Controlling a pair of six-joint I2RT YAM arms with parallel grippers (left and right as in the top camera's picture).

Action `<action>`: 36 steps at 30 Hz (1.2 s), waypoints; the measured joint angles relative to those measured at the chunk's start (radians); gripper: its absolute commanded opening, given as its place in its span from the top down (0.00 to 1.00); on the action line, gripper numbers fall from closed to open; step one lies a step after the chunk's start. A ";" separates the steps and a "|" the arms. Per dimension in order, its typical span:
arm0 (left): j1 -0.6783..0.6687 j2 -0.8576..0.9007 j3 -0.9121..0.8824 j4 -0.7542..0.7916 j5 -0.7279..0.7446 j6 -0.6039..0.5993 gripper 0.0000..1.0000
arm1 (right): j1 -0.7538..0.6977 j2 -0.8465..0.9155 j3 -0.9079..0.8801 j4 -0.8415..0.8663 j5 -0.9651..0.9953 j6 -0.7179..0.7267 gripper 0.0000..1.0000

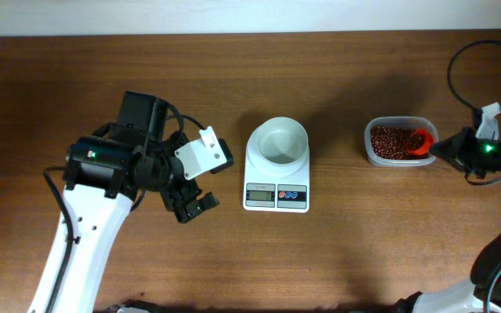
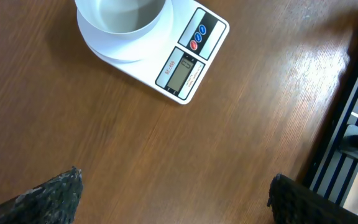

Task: Scoop and weigh 50g on scale
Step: 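Drag the scoop through the beans to fill it, right gripper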

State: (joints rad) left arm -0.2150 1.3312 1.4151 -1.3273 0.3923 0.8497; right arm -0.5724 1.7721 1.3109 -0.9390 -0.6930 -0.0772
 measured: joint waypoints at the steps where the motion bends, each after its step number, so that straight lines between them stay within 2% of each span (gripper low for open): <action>1: 0.000 0.000 0.000 0.000 0.000 0.000 0.01 | -0.007 0.000 0.000 0.000 -0.009 0.000 0.96; 19: 0.000 0.000 0.000 0.000 0.000 0.000 0.01 | -0.095 0.000 0.000 -0.056 -0.144 0.001 0.96; 36: 0.000 0.000 0.000 0.000 0.000 0.000 0.01 | -0.103 0.000 0.000 -0.105 -0.264 0.003 0.96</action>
State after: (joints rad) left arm -0.2150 1.3312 1.4151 -1.3277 0.3923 0.8497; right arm -0.6754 1.7721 1.3109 -1.0443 -0.9569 -0.0746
